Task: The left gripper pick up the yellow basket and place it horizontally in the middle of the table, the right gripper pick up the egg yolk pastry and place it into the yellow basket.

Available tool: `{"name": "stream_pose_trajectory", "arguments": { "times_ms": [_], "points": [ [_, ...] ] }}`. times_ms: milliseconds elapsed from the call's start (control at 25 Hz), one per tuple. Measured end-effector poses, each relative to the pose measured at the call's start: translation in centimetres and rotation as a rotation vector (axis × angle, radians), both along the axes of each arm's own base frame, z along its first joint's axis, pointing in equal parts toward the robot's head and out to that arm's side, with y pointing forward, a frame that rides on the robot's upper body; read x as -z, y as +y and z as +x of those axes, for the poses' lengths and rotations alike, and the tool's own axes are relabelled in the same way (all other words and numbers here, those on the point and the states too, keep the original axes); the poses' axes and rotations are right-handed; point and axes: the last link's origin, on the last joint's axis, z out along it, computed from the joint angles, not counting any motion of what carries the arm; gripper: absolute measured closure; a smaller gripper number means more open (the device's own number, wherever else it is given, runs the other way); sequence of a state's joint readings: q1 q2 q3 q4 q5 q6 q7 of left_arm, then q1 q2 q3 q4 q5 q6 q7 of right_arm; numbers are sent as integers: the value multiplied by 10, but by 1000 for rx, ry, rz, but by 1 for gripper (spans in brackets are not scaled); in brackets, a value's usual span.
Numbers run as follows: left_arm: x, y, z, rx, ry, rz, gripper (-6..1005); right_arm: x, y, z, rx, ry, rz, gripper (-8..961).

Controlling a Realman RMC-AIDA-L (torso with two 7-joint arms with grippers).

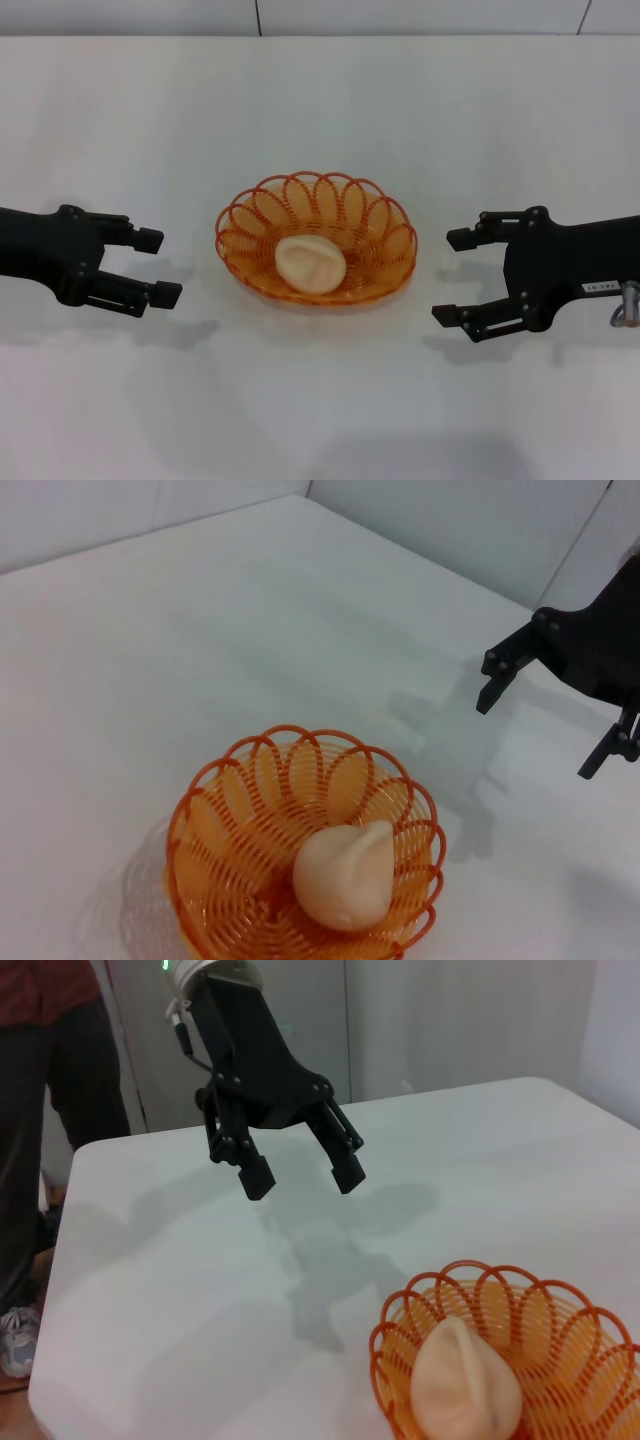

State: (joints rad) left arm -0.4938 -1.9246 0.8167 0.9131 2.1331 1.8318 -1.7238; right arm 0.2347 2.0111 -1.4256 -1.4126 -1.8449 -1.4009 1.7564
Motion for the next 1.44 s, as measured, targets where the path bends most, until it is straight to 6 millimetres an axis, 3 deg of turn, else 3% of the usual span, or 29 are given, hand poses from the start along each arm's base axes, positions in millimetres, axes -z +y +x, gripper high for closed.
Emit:
{"name": "stream_pose_trajectory", "arguments": {
  "times_ms": [1440],
  "points": [
    [-3,-10,-5,65,-18,2,111,-2,0,-3,-45,-2,-7,96]
  ]
}}
